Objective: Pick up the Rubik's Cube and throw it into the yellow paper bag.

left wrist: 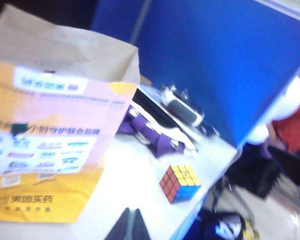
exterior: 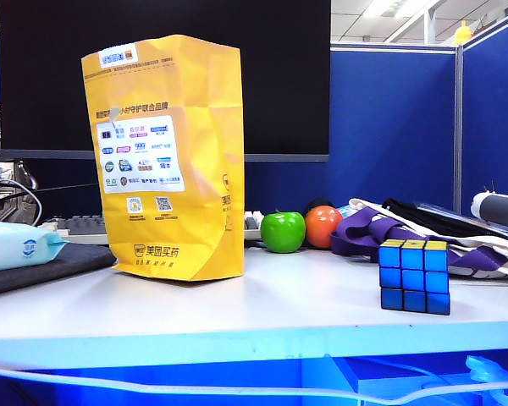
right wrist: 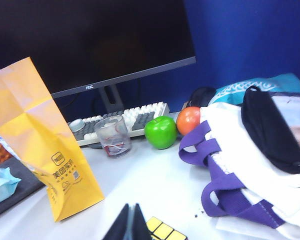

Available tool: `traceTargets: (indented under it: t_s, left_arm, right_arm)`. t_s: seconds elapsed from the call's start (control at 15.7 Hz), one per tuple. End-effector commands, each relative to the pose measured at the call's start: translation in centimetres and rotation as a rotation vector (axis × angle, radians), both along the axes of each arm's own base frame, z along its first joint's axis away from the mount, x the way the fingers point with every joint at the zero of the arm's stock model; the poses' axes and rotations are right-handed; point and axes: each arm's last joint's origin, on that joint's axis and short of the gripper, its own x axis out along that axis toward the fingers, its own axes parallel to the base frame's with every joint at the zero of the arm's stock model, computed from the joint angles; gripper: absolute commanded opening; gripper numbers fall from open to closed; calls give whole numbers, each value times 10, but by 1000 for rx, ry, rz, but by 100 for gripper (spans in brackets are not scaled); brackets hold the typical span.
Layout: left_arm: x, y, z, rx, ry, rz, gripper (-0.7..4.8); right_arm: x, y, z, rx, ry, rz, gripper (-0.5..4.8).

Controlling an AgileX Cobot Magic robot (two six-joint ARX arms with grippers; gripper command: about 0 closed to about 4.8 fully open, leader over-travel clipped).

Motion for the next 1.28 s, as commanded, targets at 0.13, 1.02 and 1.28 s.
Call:
traceTargets:
  t_s: [0.13, 1.02, 1.28]
  left_arm:
    - [13, -26, 2, 194, -85, 12, 49]
    - [7, -91, 0, 415, -220, -89, 470]
    - [7, -92, -1, 401, -210, -138, 468]
  right_arm:
    - [2, -2, -8, 26, 74, -60, -5]
    - [172, 52, 78, -160, 720, 184, 479]
    - [210, 70, 102, -342, 910, 164, 479]
